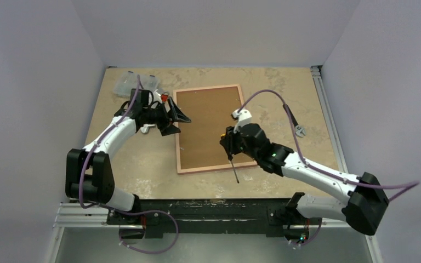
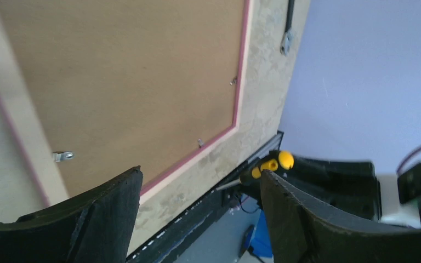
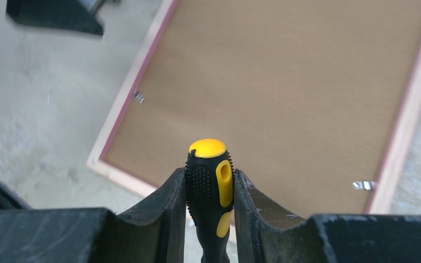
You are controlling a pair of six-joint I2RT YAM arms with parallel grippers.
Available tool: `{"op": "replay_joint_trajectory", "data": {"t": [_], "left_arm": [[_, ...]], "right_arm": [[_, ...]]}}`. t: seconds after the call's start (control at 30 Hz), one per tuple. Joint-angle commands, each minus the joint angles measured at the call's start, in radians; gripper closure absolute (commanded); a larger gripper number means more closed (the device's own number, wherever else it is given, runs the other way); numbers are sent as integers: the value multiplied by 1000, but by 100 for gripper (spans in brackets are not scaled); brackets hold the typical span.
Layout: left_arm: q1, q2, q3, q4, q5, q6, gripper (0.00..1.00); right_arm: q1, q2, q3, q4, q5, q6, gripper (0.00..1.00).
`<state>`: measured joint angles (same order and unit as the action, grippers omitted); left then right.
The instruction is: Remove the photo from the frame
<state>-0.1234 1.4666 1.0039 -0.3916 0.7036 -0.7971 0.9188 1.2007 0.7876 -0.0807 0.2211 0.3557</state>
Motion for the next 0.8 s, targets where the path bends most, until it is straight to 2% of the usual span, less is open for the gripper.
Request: {"op": "replay_joint_trajectory", "data": {"t": [0.0, 0.17, 0.23, 0.3, 0.37, 0.57, 0.77], "left_arm": [[-98, 33, 59, 83, 138, 41, 24], [-219, 1, 61, 148, 191, 78, 24], [-268, -22, 67, 153, 200, 115, 23], [-315, -31, 83, 134, 206, 161, 23], [-360, -27, 100, 103, 207, 201, 23], [-475, 10, 118, 63, 205, 246, 23], [-560, 48, 136, 42, 208, 259, 25]], "right_arm": [[-180, -158, -118, 155, -144, 262, 100], [-421, -239, -270, 324, -400, 537, 100], [-489, -233, -343, 472, -520, 666, 100], [-527, -217, -427, 697, -585, 792, 100], [-536, -193, -488, 923, -595, 878, 100], [-534, -126, -521, 1159, -579, 949, 100], [-524, -128, -508, 1166, -559, 967, 100]]}}
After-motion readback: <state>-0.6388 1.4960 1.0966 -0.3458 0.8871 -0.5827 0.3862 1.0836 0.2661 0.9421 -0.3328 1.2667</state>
